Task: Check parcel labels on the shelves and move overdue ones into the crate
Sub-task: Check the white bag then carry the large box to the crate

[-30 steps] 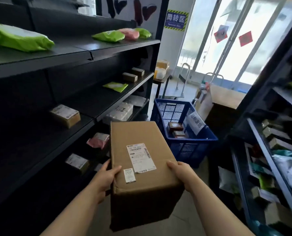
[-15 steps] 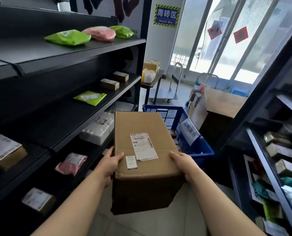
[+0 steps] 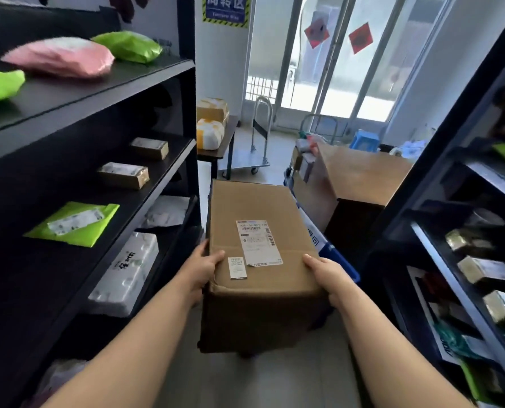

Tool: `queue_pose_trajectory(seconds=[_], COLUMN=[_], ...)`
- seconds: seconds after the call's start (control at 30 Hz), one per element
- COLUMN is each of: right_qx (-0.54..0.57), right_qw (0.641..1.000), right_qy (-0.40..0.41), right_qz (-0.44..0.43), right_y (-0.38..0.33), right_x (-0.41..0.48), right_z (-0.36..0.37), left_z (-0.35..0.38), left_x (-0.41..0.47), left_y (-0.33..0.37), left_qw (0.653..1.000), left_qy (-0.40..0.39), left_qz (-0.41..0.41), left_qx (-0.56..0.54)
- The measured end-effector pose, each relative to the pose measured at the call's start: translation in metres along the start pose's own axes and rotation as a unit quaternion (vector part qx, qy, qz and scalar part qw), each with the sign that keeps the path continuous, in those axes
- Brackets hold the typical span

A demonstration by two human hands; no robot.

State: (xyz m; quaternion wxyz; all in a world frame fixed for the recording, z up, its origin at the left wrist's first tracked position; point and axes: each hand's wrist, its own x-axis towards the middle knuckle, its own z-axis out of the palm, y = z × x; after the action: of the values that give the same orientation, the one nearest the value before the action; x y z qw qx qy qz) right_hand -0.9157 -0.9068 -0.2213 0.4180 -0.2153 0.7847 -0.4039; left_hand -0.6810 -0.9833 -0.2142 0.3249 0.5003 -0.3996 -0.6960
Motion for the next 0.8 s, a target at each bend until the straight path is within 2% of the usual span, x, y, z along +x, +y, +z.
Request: queue_pose_trajectory(seconds=[0.2,0.37,0.6,0.8], right_qx=[0.032,0.033,0.004,-0.063], right_qw=[0.999,0.998,0.999,0.997], right_qy=[0.043,0.051,0.024,-0.004], right_qz=[0.009,0.005,0.030,0.036], right_y=[-0.028,-0.052,-0.088,-0.102], right_x=[0.078,0.157,0.285,0.383], right_z=[-0.020,-0.042,-0.063,-0.039], left_z=[0.039,0.079,0.133,0.138], left_x=[0.099,0.180,0.286,0.375], left_y=[0.022,0.022,0.022,0.002], left_qw=[0.999,0.998,0.995,0.990], left_qy=[-0.045,-0.050,-0.020,0.033], left_qz=[-0.016,-0.048,-0.088,-0.123], left_qx=[0.011,-0.004,-0.036,-0.062])
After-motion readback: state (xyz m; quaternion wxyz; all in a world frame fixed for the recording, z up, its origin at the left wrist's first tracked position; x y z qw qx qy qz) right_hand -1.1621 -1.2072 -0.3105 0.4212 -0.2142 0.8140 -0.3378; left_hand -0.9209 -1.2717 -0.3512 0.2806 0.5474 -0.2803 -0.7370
